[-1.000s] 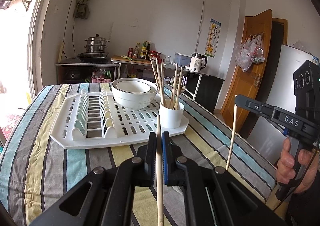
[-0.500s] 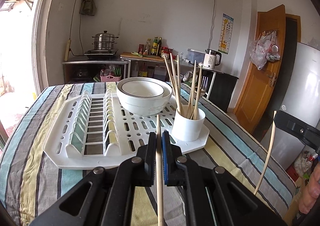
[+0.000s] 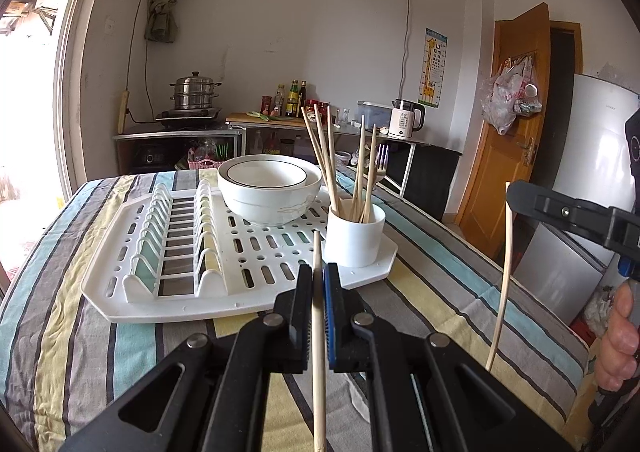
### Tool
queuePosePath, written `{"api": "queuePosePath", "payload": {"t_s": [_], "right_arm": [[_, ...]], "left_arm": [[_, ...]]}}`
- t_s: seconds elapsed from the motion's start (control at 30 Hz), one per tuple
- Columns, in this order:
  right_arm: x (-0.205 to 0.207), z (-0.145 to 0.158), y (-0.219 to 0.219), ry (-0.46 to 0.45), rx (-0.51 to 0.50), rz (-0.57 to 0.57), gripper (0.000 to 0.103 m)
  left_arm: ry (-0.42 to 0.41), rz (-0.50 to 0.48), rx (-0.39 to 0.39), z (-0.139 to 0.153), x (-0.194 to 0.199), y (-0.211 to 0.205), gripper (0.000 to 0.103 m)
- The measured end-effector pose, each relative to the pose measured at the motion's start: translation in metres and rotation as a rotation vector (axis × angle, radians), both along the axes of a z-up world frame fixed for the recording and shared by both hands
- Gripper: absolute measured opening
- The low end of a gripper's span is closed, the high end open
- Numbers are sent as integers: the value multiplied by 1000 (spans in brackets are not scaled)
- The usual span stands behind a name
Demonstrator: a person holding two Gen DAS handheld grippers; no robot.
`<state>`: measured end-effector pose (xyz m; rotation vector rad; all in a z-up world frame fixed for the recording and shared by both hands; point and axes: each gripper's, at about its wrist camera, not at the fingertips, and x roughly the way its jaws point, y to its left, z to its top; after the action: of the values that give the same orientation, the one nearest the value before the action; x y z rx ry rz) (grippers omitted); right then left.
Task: Organize utensils
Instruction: 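Carry the chopstick with the right tool toward the white cup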
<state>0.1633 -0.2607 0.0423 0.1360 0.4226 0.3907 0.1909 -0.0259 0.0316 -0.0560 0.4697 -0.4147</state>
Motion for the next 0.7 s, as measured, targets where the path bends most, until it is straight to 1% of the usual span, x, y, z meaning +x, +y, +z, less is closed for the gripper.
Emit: {"api": "queuePosePath", "payload": {"t_s": [0.1,0.3,0.53,0.7], "right_arm": [[-1,1,1,0,-4,2,3],[-2,1,1,0,-4,3,3],[-2,1,2,-1,-4,3,3],[-2,2,2,0,-1,4,3]], "left_arm": [[6,1,-4,6,-3,3,6],[12,-17,-49,23,-9,15,6],[7,-28,-53,34,-23,23,6],[14,-25,-47,35,-25,26,6]]}}
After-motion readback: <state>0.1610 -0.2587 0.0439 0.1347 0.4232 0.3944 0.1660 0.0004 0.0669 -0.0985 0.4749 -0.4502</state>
